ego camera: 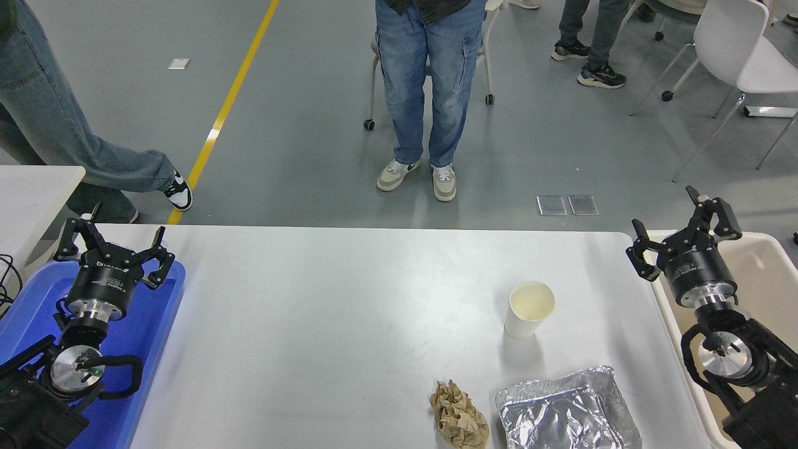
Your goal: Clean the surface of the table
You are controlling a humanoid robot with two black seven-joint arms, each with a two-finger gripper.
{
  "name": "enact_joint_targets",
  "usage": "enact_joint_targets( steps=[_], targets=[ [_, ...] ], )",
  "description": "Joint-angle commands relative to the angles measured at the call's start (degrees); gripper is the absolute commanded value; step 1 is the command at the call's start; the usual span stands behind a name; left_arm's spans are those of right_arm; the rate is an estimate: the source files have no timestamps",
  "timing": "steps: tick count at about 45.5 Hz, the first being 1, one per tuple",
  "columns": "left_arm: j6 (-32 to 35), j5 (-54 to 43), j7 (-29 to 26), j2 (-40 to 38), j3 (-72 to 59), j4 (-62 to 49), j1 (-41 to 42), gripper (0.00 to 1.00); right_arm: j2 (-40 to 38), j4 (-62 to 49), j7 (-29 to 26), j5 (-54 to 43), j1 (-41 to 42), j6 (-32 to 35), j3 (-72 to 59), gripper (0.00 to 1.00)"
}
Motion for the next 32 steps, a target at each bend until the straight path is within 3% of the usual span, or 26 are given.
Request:
enact_joint_targets(
  steps=[1, 32],
  targets=[
    [0.0, 0.0, 0.0, -0.1, -0.1, 0.0, 0.0, 1.00, 0.0, -0.1, 0.1, 1.8, 0.2, -0.4, 0.2, 1.00],
    [0.0, -0.1, 0.0, -0.1, -0.1, 0.0, 0.0, 1.00, 0.0, -0.6, 0.1, 1.8, 1.4, -1.8, -0.7, 1.00]
  ],
)
